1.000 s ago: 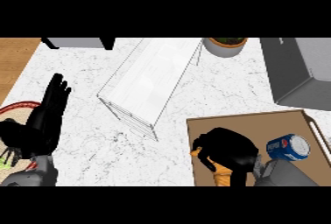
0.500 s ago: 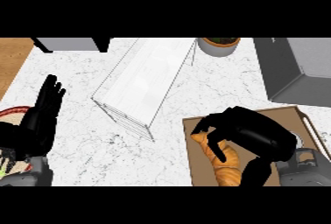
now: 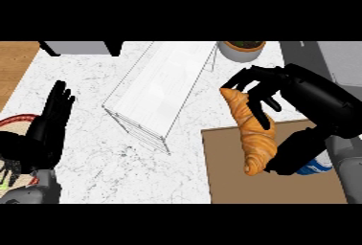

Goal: Pick the croissant from the tray and place it in the tiered shelf

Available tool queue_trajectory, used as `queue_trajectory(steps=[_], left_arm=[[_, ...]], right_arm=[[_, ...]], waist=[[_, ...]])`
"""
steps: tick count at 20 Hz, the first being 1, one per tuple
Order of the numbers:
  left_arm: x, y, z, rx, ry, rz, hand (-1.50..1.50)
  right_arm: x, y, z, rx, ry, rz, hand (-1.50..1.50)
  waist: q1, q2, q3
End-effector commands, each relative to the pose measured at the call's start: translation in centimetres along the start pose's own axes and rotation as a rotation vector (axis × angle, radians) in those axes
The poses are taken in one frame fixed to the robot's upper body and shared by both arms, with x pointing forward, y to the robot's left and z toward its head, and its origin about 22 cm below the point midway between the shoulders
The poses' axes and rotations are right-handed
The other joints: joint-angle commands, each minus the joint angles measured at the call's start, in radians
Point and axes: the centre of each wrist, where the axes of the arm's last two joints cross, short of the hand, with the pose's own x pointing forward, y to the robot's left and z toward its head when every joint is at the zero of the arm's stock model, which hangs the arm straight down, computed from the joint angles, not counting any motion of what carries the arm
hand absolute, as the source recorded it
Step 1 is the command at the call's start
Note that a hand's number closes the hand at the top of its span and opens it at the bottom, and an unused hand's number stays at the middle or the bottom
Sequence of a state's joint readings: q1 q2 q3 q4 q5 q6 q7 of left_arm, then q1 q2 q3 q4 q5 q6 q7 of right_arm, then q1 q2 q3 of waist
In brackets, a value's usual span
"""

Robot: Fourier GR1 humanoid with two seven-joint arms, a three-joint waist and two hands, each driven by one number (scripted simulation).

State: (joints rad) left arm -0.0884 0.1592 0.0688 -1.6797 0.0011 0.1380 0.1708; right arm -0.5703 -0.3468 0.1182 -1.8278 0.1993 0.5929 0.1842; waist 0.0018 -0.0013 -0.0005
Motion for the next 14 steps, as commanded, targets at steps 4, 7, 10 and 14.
queue_trajectory(steps=[4,7,10,14], left_arm=[[-0.6,0.7,0.7,-0.004,-0.01,-0.002,0.0],[-1.1,-0.6,0.9,-0.002,0.007,-0.016,0.0],[0.4,-1.0,1.2,-0.009,-0.015,-0.011,0.0],[-0.2,-1.4,0.0,-0.023,0.01,0.012,0.0]], right_arm=[[-0.8,-1.4,-3.2,-0.094,0.038,-0.023,1.5],[-0.8,-1.1,-6.2,-0.087,0.058,-0.049,1.5],[-2.0,0.7,-8.4,-0.111,0.063,-0.042,1.5],[-2.8,1.5,-11.5,-0.118,0.049,-0.072,1.5]], waist=[[0.005,0.001,0.0],[0.008,0.002,0.0],[0.013,0.002,0.001],[0.011,0.004,0.0]])
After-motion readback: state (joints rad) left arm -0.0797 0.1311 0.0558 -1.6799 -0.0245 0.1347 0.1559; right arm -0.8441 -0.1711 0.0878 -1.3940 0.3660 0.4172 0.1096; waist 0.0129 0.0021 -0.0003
